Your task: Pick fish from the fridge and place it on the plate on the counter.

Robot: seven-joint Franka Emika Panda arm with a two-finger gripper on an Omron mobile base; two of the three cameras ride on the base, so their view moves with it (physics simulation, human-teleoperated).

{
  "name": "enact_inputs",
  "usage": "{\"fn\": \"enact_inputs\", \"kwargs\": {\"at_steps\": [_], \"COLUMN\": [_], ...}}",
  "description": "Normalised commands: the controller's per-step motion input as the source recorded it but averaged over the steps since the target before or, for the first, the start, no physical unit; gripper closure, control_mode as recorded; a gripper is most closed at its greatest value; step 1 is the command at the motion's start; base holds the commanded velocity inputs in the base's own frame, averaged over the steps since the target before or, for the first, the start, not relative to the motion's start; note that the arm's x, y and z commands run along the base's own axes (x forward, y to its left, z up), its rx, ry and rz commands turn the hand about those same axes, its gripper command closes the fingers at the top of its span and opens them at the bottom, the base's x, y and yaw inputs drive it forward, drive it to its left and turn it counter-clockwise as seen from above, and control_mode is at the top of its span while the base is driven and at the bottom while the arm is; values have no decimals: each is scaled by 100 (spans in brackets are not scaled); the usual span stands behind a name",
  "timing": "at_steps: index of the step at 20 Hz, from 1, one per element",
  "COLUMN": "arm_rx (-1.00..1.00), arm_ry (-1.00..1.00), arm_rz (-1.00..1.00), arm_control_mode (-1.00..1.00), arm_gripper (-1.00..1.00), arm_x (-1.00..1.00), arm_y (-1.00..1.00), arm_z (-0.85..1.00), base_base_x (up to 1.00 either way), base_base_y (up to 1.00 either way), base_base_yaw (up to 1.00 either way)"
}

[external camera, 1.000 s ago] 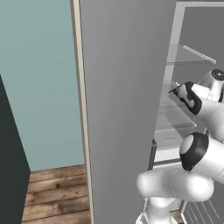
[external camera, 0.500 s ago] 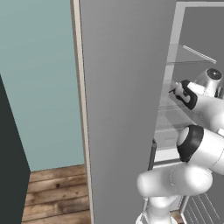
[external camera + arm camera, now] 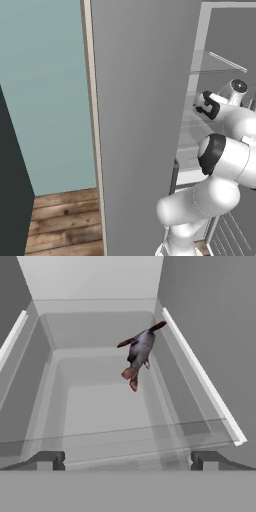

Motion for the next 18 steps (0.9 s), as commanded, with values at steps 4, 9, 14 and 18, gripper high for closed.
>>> {"fn": "enact_inputs", "kwargs": {"at_steps": [4, 9, 14, 18], "arm_rx": [0, 0, 0, 0], "arm_ry": [-3, -3, 0, 0], "arm_rz": [0, 0, 0, 0], "arm_control_mode": [-100, -100, -100, -100], "arm_gripper": [-100, -100, -100, -100], "arm_x": [34, 28, 16, 18], "arm_y": [0, 0, 0, 0], "arm_z": [-10, -10, 0, 0], "base_base_x": [0, 0, 0, 0], "base_base_y": [0, 0, 0, 0], "base_base_yaw": [0, 0, 0, 0]}}
